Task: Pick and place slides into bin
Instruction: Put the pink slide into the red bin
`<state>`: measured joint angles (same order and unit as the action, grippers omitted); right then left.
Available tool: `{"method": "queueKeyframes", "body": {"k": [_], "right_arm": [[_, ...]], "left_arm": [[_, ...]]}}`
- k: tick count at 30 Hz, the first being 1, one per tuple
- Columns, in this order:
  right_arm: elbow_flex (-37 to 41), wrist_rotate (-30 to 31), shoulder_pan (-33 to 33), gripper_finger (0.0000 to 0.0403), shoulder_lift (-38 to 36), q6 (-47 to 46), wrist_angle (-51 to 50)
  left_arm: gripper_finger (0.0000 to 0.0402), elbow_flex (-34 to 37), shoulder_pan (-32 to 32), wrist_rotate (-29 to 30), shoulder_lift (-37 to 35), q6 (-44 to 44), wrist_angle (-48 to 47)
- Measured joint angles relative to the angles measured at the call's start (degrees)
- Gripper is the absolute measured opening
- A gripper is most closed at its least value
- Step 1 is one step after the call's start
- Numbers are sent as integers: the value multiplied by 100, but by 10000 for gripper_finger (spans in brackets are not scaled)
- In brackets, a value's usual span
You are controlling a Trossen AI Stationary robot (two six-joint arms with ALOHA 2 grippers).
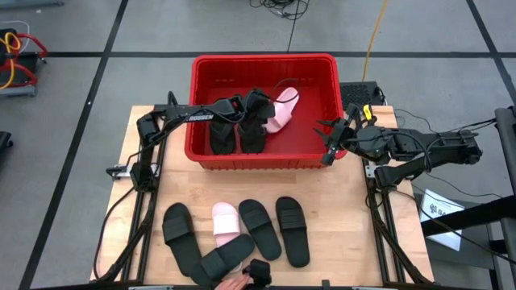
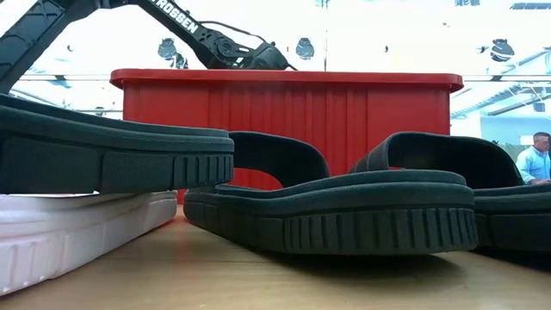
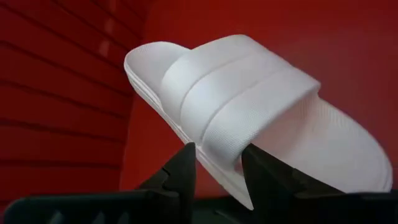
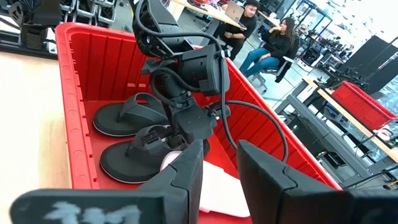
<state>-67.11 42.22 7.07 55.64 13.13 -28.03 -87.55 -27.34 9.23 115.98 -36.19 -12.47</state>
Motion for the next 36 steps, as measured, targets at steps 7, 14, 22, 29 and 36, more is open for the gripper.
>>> {"method": "queueKeyframes", "body": {"k": [7, 14, 22, 29, 36], "right_arm": [[0, 0, 0, 89, 0, 0, 0], [0, 0, 0, 89, 0, 0, 0], [0, 0, 0, 89, 0, 0, 0], [0, 0, 2, 89, -2, 268, 6], [0, -8, 2, 89, -4, 267, 88]], "left_arm": [[16, -2, -1, -110, 2, -121, 71], [3, -2, 60, -211, 0, 237, 390], [2, -4, 299, -154, 1, 1848, 888], [1, -9, 606, 646, 294, 2687, 1545], [0, -9, 750, 1516, 440, 3559, 2095]]}}
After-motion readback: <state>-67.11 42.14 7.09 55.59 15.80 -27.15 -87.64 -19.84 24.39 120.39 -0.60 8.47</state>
